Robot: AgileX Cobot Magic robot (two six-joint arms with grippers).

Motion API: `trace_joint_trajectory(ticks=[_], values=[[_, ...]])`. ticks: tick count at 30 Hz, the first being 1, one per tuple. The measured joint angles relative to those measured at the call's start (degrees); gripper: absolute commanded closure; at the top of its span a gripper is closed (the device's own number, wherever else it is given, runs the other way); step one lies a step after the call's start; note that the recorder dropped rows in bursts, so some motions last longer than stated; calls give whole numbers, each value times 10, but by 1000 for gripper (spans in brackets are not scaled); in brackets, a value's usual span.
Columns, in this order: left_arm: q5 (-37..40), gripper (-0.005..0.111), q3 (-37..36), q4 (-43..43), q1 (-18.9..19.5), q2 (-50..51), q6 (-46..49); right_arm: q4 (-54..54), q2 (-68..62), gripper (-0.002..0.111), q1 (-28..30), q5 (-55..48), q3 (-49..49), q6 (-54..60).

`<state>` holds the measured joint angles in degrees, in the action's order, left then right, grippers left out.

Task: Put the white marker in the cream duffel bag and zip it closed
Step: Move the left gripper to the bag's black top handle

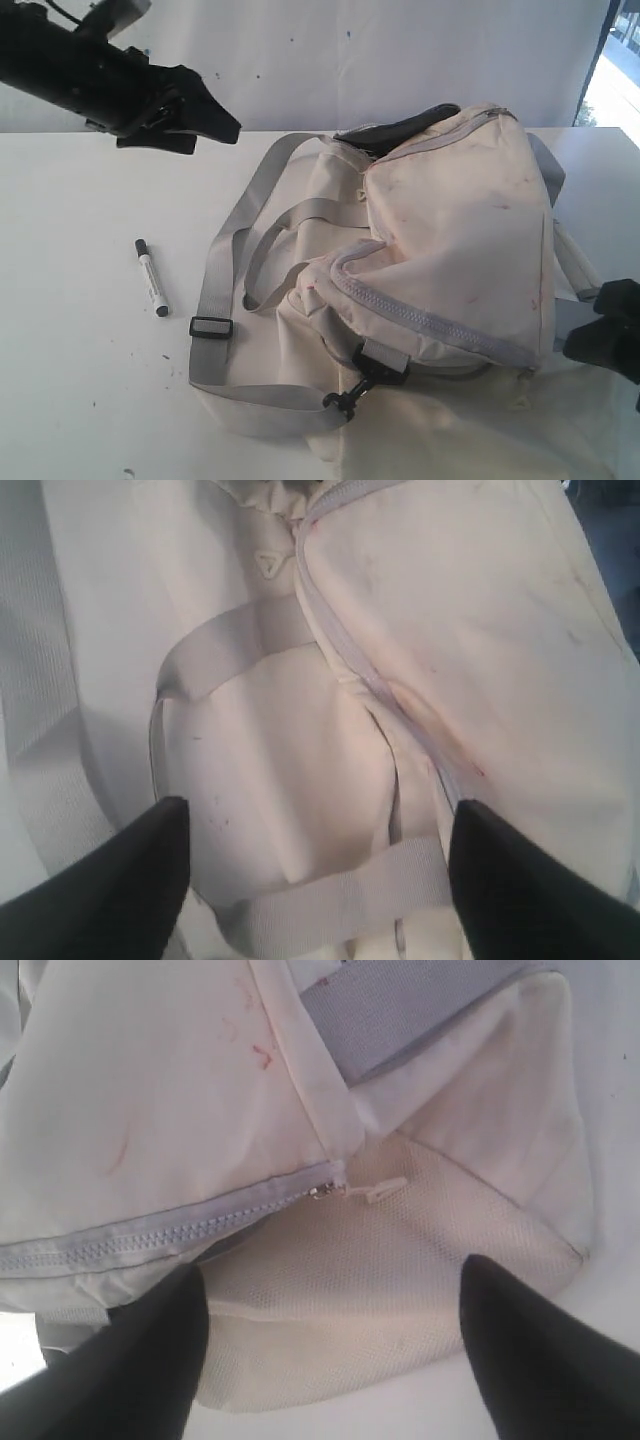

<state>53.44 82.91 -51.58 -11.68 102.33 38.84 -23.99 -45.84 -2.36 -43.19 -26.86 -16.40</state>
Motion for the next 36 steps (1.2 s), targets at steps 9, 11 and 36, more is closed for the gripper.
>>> trace_joint_trajectory(ticks=[9, 11, 36], values=[[58, 22, 177, 24, -3, 144, -9, -17, -30, 43, 0, 14, 0, 5], [56, 22, 216, 25, -4, 173, 7, -22, -36, 43, 0, 15, 0, 5], [78, 22, 365, -181, -70, 357, 69, -46, -68, 43, 0, 59, 0, 5]])
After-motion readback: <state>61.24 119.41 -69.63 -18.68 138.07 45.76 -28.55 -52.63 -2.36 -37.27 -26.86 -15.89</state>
